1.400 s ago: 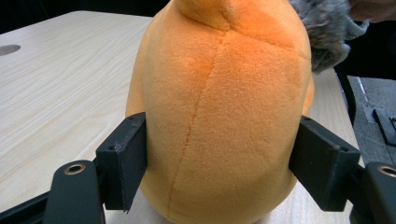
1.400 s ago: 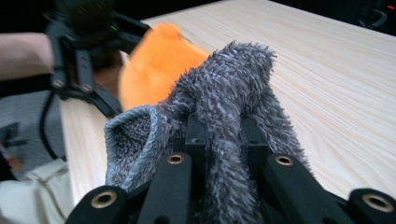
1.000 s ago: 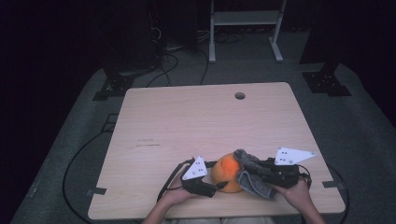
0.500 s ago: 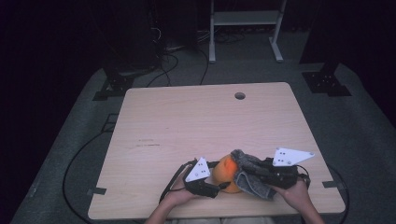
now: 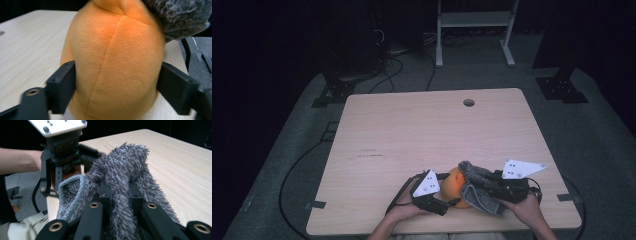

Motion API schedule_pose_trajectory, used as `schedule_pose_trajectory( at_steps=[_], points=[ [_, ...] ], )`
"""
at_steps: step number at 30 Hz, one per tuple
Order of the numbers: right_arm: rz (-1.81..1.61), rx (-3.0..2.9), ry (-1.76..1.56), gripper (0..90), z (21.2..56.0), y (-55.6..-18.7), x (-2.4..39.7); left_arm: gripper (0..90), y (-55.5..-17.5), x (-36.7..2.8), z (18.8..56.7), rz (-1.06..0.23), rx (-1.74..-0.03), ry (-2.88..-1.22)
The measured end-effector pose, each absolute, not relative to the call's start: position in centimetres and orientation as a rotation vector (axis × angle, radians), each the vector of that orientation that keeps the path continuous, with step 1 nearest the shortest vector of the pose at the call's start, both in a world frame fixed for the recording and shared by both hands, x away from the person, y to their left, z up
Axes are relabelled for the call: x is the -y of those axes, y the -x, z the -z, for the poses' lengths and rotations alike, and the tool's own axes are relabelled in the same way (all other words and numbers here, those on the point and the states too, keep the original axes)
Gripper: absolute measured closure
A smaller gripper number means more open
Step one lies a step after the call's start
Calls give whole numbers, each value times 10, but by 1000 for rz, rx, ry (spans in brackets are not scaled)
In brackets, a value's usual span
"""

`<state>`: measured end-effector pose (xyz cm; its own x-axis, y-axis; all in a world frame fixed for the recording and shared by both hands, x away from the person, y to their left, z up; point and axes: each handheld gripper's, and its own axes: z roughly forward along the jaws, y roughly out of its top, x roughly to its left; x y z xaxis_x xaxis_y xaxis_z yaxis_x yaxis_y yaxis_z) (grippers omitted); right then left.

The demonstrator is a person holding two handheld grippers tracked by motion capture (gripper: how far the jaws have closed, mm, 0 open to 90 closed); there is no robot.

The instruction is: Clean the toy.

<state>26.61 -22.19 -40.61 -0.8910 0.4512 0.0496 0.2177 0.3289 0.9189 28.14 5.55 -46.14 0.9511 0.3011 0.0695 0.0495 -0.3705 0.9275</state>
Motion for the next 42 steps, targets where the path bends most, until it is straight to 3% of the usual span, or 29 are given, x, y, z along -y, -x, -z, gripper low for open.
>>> schedule_pose_trajectory(
  at_steps=[2,7,8,10,13,19,23,33,35,40,42],
  points=[
    [-1583,-2380,-609,773,404,-263,227,85,-286,-55,459,-225,-302,-1957],
    [-1623,-2391,-596,772,409,-260,230,50,-289,-46,467,-195,-317,-1986],
    [-1618,-2389,-595,772,408,-260,229,73,-288,-46,467,-206,-318,-1981],
    [-1610,-2369,-610,771,407,-260,232,219,-285,-47,462,-257,-310,-1958],
    [-1653,-2316,-647,771,401,-260,240,307,-277,-45,446,-361,-293,-1933],
    [-1769,-2211,-671,772,393,-263,244,322,-267,-56,414,-460,-261,-1921],
    [-1769,-2277,-766,771,404,-277,241,332,-271,-62,416,-463,-283,-2005],
    [-1694,-2214,-627,772,385,-263,209,335,-266,-52,414,-474,-288,-2068],
    [-1655,-2251,-665,772,391,-267,210,323,-268,-50,422,-428,-292,-2103],
    [-1598,-2310,-738,772,410,-276,220,131,-278,-57,428,-319,-328,-1997],
    [-1614,-2303,-756,772,414,-277,227,99,-284,-65,430,-299,-357,-1974]
  ],
)
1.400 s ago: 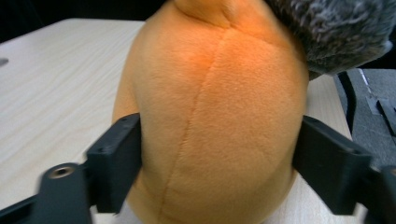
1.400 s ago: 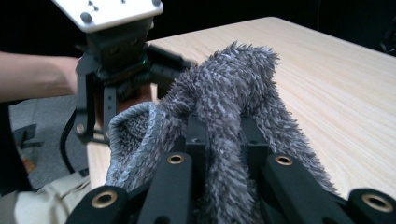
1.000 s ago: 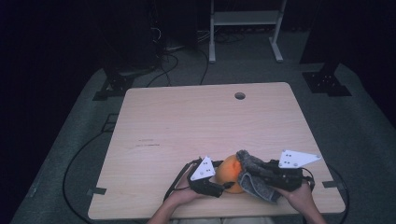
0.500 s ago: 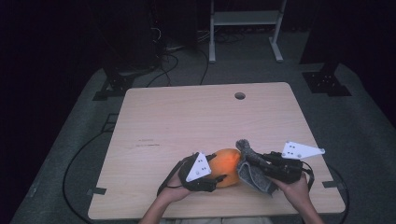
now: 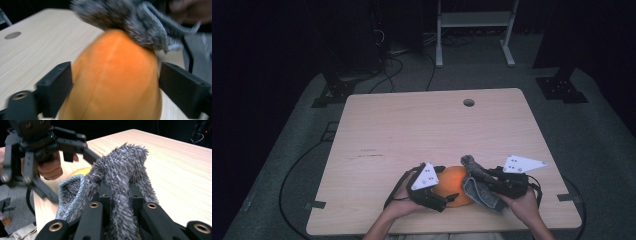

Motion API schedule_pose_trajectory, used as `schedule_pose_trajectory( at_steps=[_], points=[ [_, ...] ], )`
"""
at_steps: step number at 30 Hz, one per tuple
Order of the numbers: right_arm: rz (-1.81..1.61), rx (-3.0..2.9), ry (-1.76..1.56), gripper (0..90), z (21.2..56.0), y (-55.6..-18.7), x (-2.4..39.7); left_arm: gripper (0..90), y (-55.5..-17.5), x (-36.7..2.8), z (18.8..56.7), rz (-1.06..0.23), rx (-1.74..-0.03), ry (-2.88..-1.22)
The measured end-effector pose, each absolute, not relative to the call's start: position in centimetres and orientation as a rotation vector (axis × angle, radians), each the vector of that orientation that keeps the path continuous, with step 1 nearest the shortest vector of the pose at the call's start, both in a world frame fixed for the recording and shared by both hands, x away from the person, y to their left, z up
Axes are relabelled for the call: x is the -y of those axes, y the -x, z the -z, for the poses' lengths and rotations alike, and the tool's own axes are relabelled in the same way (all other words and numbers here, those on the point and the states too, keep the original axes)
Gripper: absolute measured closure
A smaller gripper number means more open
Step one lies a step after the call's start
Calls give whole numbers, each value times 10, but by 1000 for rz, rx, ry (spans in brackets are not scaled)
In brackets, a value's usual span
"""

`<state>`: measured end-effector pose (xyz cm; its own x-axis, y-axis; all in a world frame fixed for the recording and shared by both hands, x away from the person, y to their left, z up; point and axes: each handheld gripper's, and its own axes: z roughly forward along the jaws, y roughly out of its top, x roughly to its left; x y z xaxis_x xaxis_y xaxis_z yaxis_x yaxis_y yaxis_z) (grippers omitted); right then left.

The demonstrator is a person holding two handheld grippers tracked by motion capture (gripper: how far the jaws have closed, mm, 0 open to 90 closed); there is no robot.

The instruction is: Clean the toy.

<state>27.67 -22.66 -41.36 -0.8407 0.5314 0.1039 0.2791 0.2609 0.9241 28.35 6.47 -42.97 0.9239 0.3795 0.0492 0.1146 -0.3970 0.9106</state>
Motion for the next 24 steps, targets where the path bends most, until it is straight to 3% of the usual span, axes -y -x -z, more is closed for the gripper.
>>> schedule_pose_trajectory(
  at_steps=[6,8,12,14,19,24],
  points=[
    [-1604,-2327,-751,772,418,-279,234,29,-296,-66,444,-160,-412,-2009],
    [-1599,-2323,-780,771,421,-281,239,32,-296,-66,448,-168,-398,-2002],
    [-1590,-2325,-816,771,419,-281,243,215,-288,-64,445,-258,-348,-2006],
    [-1570,-2324,-806,772,413,-278,241,259,-283,-61,442,-317,-341,-2011],
    [-1537,-2355,-696,774,396,-268,218,264,-270,-41,432,-401,-334,-2054],
    [-1532,-2374,-647,775,393,-266,207,249,-268,-39,433,-382,-335,-2049]
  ],
)
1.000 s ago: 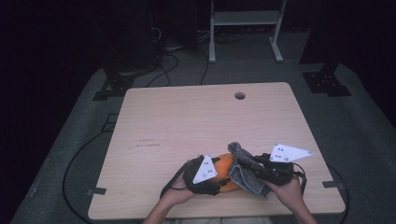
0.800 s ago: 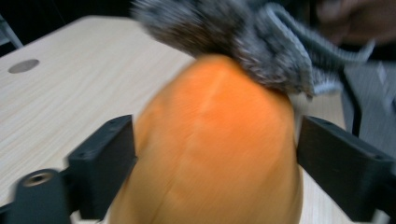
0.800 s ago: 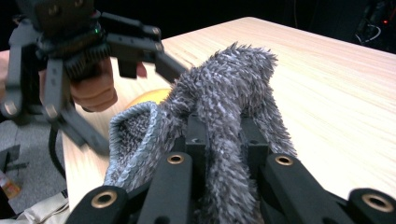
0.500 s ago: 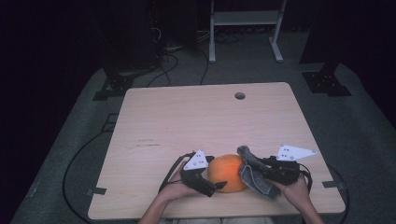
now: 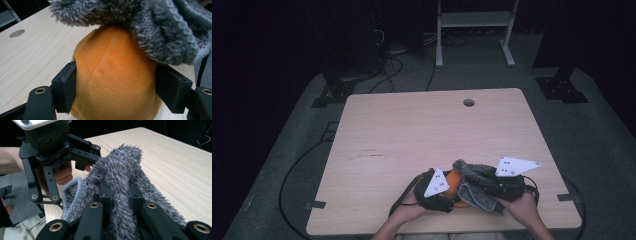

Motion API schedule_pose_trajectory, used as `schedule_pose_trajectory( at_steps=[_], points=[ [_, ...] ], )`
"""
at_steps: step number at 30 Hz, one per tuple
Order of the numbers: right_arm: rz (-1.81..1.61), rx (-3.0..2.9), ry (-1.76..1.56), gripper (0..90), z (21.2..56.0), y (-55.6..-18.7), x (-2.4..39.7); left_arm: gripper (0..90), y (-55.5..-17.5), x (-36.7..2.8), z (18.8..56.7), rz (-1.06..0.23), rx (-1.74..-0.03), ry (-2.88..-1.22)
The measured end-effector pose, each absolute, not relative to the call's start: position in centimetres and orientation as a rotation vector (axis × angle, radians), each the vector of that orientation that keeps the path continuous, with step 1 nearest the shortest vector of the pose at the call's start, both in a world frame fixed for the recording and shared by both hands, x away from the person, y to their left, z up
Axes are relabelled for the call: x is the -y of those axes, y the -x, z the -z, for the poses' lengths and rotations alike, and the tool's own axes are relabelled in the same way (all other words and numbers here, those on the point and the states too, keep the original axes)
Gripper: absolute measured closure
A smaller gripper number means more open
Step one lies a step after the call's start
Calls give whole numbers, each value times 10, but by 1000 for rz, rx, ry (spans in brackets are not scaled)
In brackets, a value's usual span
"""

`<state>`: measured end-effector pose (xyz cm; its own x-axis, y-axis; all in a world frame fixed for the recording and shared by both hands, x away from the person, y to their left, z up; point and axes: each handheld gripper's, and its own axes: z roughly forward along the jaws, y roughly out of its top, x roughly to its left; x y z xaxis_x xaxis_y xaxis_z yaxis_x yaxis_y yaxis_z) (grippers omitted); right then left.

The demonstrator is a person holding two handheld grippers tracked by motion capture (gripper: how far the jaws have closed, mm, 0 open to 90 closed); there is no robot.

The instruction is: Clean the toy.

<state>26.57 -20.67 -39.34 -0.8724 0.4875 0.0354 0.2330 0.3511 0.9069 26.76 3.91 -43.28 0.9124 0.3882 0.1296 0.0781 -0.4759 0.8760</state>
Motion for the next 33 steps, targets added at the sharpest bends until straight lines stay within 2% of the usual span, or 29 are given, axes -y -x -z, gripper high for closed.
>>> schedule_pose_trajectory(
  at_steps=[12,22,29,33],
  points=[
    [-1565,-2322,-907,774,423,-285,264,241,-273,-46,439,-333,-340,-2026],
    [-1547,-2264,-912,775,410,-282,275,258,-279,-52,443,-310,-407,-1968],
    [-1633,-2278,-705,774,380,-263,239,297,-274,-45,435,-336,-418,-1928],
    [-1539,-2349,-729,775,396,-269,228,277,-271,-43,435,-342,-423,-1947]
  ],
)
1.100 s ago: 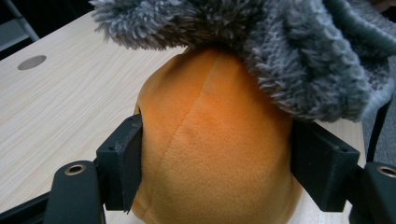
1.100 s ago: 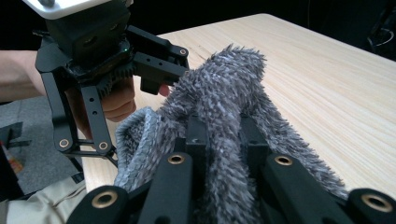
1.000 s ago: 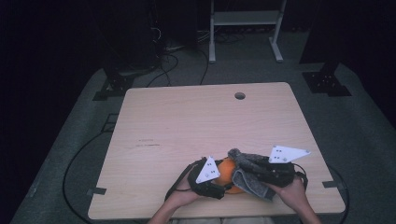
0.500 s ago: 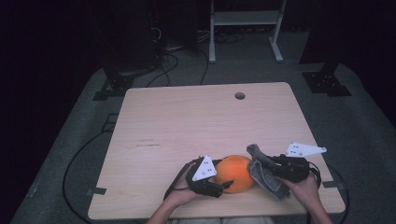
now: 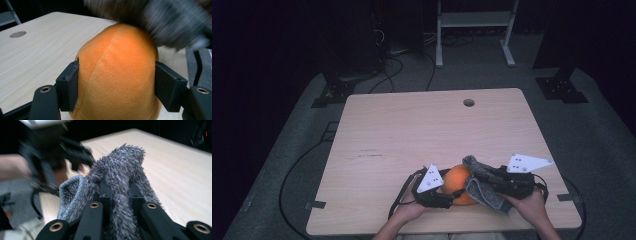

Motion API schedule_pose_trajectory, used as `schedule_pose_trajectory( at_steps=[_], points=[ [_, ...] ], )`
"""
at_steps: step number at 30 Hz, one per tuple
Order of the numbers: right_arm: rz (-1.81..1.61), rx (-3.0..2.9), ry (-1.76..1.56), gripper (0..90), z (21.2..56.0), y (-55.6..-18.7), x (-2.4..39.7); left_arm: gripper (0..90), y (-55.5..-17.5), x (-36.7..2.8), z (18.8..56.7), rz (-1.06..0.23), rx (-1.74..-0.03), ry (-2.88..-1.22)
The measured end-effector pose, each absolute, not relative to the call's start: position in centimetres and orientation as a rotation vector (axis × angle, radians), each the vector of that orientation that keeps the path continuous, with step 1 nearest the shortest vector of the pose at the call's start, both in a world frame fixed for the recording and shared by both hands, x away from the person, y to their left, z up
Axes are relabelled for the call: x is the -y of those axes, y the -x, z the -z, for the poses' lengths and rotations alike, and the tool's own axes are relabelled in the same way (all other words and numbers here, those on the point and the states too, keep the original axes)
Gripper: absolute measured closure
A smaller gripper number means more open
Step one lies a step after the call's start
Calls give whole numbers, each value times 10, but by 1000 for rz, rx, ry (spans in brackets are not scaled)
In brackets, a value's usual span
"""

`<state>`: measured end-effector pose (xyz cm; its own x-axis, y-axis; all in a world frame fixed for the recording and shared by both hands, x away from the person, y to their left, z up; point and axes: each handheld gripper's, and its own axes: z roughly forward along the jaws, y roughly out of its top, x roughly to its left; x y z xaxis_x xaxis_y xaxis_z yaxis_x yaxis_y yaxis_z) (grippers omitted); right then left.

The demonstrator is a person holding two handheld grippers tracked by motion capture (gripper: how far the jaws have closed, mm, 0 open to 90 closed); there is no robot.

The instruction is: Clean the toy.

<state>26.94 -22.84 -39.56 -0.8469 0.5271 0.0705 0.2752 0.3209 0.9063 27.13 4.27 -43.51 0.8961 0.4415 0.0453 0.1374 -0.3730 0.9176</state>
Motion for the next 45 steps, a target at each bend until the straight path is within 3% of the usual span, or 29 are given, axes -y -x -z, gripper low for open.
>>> schedule_pose_trajectory(
  at_steps=[4,11,13,17,21,26,31,37,40,45],
  points=[
    [-1565,-2371,-746,776,407,-271,234,121,-276,-42,435,-290,-410,-1945],
    [-1600,-2387,-731,775,410,-276,238,40,-292,-48,447,-164,-453,-1940],
    [-1593,-2394,-733,774,410,-277,238,51,-292,-48,452,-155,-436,-1928],
    [-1583,-2363,-745,775,397,-274,230,210,-285,-43,450,-247,-392,-1933],
    [-1513,-2405,-618,775,383,-264,196,237,-271,-31,445,-368,-312,-1983],
    [-1473,-2417,-644,777,393,-268,200,270,-272,-35,447,-355,-312,-1975],
    [-1485,-2380,-759,775,403,-274,236,242,-274,-37,449,-310,-299,-1977],
    [-1502,-2370,-806,774,412,-276,250,40,-283,-36,451,-203,-341,-1985],
    [-1492,-2372,-785,774,411,-275,245,32,-286,-39,457,-173,-347,-1977],
    [-1520,-2335,-772,774,401,-270,243,241,-282,-43,449,-254,-341,-1953]
  ],
)
